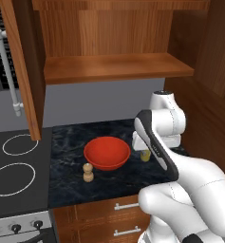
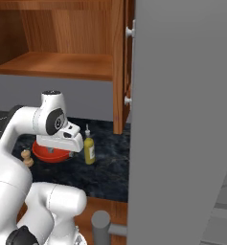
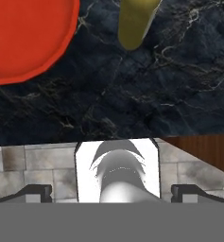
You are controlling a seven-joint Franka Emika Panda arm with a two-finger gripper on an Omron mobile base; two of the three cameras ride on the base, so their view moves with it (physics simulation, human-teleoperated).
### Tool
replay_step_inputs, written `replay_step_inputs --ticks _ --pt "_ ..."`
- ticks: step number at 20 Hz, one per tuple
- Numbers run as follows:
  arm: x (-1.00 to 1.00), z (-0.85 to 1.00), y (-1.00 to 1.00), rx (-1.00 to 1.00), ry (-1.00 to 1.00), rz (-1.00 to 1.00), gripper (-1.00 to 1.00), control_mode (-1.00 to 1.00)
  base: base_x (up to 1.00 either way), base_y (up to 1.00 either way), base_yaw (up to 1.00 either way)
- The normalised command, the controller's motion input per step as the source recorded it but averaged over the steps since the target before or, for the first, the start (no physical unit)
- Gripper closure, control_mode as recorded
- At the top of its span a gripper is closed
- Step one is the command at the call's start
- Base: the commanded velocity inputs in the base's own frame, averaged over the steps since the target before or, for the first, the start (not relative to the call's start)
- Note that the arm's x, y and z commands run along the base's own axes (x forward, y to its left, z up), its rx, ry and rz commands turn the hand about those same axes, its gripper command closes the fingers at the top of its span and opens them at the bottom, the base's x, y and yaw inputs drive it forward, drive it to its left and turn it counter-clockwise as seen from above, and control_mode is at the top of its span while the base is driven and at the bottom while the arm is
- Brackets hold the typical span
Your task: Retrieve the bottle and the shaker from the cabinet and place them next to the mixing bowl on the counter. Then add garlic from the fridge to the mixing bowl.
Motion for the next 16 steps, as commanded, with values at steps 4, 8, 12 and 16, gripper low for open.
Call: replay_step_inputs --ticks 4,8,12,16 --pt "0.00 0.00 0.00 0.00 0.00 0.00 -1.00 1.00 -0.10 0.17 0.00" --pt "0.00 0.00 0.00 0.00 0.00 0.00 -1.00 1.00 -0.14 0.16 0.00" --pt "0.00 0.00 0.00 0.00 0.00 0.00 -1.00 1.00 -0.34 0.21 0.00" --pt "0.00 0.00 0.00 0.00 0.00 0.00 -1.00 1.00 -0.46 0.31 0.00"
